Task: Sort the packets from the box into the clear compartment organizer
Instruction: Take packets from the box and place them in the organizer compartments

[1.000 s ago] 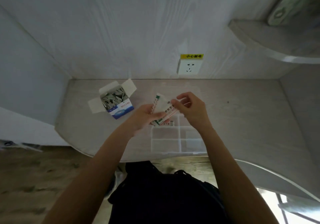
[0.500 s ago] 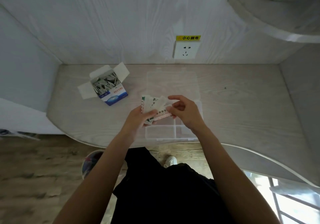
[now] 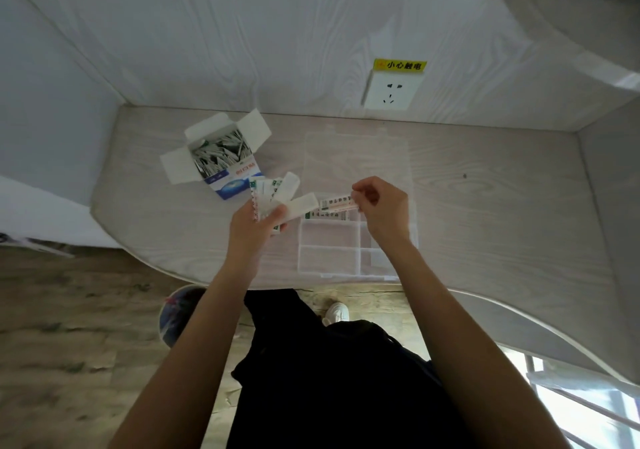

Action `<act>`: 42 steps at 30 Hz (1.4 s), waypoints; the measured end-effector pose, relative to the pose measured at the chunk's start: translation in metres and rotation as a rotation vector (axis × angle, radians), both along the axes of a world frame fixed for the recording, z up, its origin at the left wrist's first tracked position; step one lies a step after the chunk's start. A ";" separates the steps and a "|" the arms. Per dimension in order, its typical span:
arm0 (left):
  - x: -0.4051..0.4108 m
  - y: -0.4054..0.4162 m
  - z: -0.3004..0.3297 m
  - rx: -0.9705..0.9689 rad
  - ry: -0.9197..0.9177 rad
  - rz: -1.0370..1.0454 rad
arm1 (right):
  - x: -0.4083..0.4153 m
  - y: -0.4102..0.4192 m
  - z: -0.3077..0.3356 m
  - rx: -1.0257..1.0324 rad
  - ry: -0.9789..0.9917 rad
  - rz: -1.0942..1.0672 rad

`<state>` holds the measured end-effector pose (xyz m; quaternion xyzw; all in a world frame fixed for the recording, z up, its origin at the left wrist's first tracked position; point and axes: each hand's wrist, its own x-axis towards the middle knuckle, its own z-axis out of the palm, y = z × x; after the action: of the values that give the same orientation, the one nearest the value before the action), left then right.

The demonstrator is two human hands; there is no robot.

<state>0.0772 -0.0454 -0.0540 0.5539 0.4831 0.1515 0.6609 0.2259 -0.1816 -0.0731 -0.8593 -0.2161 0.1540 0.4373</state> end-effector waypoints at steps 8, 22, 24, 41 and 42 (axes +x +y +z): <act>-0.005 -0.001 0.000 -0.067 0.005 -0.090 | -0.012 0.021 -0.016 -0.411 -0.329 0.359; 0.011 -0.009 0.003 -0.089 -0.029 -0.202 | -0.013 0.008 0.020 0.094 0.480 0.225; 0.013 -0.010 0.005 -0.098 -0.052 -0.251 | -0.011 0.009 0.019 0.109 0.425 0.218; 0.013 -0.010 0.007 -0.152 -0.074 -0.367 | -0.003 0.000 0.016 0.212 0.439 0.128; 0.013 -0.009 0.006 -0.141 -0.075 -0.362 | -0.002 -0.001 0.016 0.225 0.455 0.120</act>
<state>0.0902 -0.0547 -0.0476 0.5779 0.3603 0.0164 0.7320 0.2236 -0.1823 -0.0570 -0.7340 -0.1784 0.3440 0.5578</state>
